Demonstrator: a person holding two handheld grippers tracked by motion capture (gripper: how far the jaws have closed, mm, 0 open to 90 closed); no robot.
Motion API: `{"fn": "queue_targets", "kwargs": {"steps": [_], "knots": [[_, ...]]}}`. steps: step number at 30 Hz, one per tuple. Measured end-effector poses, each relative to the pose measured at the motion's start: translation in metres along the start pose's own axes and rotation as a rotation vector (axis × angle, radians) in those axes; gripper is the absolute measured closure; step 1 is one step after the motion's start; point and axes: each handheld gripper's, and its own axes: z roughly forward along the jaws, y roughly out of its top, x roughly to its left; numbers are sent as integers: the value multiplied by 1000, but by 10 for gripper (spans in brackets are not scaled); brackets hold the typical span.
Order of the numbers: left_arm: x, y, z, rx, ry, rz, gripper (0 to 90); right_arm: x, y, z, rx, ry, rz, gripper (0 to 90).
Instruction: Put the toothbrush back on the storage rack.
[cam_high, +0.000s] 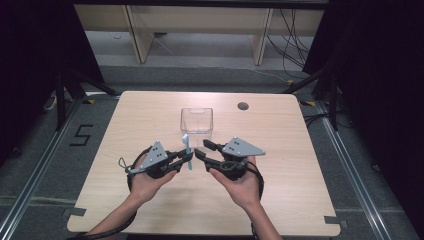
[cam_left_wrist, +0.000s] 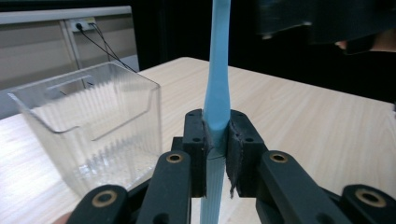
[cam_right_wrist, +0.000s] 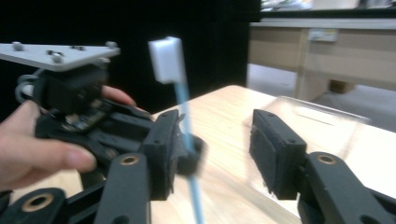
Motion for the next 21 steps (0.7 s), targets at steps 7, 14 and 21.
{"fn": "queue_targets", "kwargs": {"steps": [7,14,21], "knots": [[10,7,-4,-29,37,17,784,-30,-21,-36,-4,-122,47,474],[19,10,-11,-56,71,20,784,-52,-56,-54,36,-265,61,453],[25,14,-17,-93,85,9,783,-65,-83,-61,28,-383,104,462]]}}
